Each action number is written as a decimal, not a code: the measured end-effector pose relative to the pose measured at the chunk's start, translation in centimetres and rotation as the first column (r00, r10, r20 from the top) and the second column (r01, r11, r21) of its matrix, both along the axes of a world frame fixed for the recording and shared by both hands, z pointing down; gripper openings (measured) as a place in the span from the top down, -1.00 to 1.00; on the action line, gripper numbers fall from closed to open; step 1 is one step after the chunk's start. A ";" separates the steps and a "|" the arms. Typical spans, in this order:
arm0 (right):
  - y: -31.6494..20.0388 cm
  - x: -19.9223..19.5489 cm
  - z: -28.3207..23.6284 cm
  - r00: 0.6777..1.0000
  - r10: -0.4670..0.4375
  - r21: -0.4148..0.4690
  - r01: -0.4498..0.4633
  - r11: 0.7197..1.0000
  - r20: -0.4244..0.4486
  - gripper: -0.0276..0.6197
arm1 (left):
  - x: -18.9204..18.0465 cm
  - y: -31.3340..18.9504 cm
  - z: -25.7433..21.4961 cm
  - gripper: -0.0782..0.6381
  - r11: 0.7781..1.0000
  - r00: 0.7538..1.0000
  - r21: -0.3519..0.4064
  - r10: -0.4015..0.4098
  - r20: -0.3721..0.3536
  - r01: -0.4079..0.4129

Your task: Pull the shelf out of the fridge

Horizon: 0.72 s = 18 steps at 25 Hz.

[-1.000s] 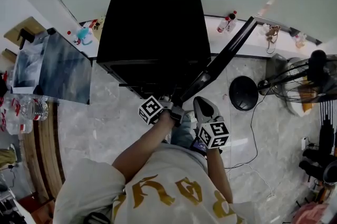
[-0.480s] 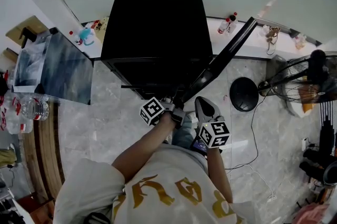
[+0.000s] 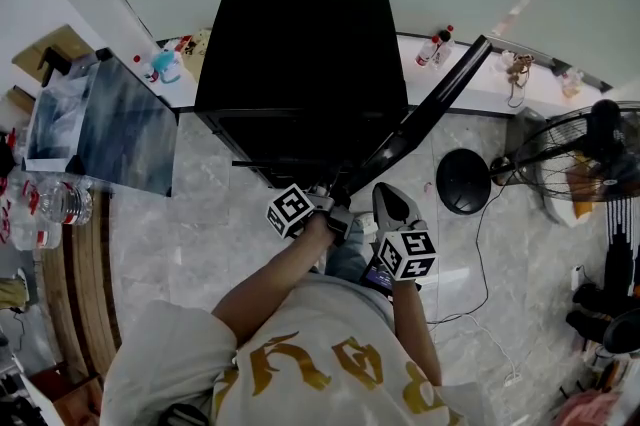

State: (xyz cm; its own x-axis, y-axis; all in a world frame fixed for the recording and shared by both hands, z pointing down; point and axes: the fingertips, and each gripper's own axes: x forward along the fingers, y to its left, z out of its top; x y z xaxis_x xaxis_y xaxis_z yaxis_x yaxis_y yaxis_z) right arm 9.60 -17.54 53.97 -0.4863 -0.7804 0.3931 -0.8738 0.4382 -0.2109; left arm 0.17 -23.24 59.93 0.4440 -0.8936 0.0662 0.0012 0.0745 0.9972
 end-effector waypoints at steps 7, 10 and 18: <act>-0.1 0.0 0.2 1.000 -0.001 -0.006 0.001 1.000 -0.003 0.88 | 0.1 0.0 0.1 0.72 1.000 1.000 0.001 0.003 0.002 -0.003; -0.1 -0.2 0.2 1.000 -0.009 -0.006 0.009 1.000 -0.003 0.88 | 0.1 0.0 0.0 0.72 1.000 1.000 -0.002 0.007 0.001 -0.007; 0.0 -0.6 0.3 1.000 -0.024 -0.010 0.023 1.000 -0.005 0.88 | 0.1 0.0 0.0 0.72 1.000 1.000 -0.002 0.011 0.004 -0.011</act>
